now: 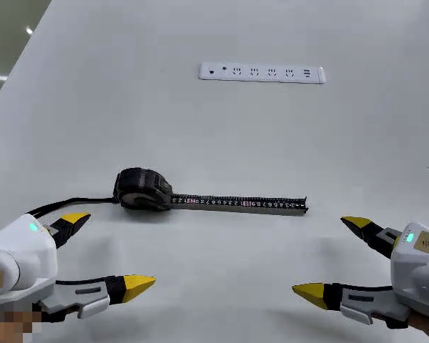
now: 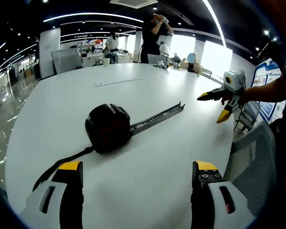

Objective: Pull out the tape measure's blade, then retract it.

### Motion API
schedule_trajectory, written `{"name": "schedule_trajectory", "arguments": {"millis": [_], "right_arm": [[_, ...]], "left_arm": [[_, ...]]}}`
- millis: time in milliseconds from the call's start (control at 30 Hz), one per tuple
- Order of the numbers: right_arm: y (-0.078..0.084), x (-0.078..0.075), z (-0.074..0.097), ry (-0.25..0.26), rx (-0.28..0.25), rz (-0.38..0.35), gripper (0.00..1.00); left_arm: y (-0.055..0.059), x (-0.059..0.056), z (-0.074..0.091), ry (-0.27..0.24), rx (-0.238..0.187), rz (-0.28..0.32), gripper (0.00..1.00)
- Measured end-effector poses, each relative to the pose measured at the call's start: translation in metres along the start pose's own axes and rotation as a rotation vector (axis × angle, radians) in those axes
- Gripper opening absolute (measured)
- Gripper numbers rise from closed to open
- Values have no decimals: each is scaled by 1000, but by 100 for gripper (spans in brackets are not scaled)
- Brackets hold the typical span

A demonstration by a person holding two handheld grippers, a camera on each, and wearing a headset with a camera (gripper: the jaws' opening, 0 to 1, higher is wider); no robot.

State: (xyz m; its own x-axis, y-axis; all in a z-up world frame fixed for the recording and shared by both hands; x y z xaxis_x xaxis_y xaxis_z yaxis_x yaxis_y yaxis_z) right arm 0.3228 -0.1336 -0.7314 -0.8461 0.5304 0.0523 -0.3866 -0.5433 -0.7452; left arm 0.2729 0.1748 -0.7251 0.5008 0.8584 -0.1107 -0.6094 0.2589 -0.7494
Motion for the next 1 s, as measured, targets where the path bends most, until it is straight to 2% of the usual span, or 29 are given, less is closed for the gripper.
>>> {"name": "schedule_trajectory", "arguments": {"millis": [200, 533, 667, 867, 1000], "right_arm": [[-4, 9, -2, 23, -18, -44, 90], [-8, 27, -1, 74, -41, -125, 95], [-12, 34, -1, 80, -54, -165, 98], [-20, 38, 4, 114, -71, -201, 99], [-26, 39, 7, 135, -92, -218, 99]], "left_arm": [[-2, -6, 0, -30, -17, 24, 93], [-2, -14, 0, -55, -3, 43, 95], [-5, -18, 2, -70, -3, 74, 98], [-12, -22, 5, -112, -39, 127, 99], [-16, -24, 7, -141, -56, 130, 99]]}}
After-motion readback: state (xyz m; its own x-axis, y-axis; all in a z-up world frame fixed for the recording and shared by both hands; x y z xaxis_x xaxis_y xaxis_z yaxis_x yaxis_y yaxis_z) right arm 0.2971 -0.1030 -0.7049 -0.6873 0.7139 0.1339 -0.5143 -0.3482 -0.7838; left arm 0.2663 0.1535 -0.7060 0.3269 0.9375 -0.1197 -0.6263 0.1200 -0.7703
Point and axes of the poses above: the centre of the closed fingertips' face, and the gripper's own axes: z roughly backward along the fingers, x roughly to its left, y roughly out of its underside, the point moved 4 cm from there along z, roughly backward along the fingers, and after that the axes turned 4 degrees about x, right-handed, at the moved point
